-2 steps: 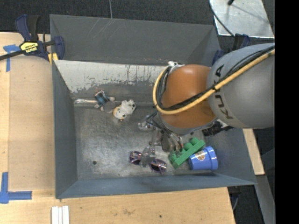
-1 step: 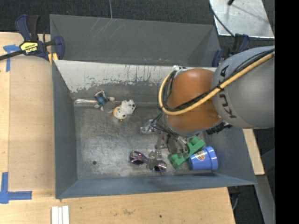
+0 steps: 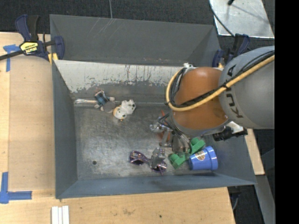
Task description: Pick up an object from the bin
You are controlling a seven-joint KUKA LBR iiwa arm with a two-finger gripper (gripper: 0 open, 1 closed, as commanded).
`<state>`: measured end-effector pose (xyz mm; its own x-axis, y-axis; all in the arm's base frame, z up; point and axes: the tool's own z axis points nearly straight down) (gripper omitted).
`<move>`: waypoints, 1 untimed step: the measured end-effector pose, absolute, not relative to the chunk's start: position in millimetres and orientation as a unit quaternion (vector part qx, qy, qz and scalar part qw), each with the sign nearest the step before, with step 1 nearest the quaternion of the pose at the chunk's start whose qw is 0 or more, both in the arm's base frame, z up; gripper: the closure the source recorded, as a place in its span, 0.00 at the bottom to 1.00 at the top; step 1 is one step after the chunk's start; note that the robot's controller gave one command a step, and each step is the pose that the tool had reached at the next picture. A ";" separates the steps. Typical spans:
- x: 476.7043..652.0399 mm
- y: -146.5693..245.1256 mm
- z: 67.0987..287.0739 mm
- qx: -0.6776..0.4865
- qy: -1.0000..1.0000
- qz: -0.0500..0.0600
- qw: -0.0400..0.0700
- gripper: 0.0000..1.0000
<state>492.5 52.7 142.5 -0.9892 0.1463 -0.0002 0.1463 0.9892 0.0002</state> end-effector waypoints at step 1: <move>489.2 49.2 85.2 0.001 1.000 0.000 0.002 0.00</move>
Offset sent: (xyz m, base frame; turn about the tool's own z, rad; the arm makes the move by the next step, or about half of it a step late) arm -0.0056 -0.0003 -0.0725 0.0773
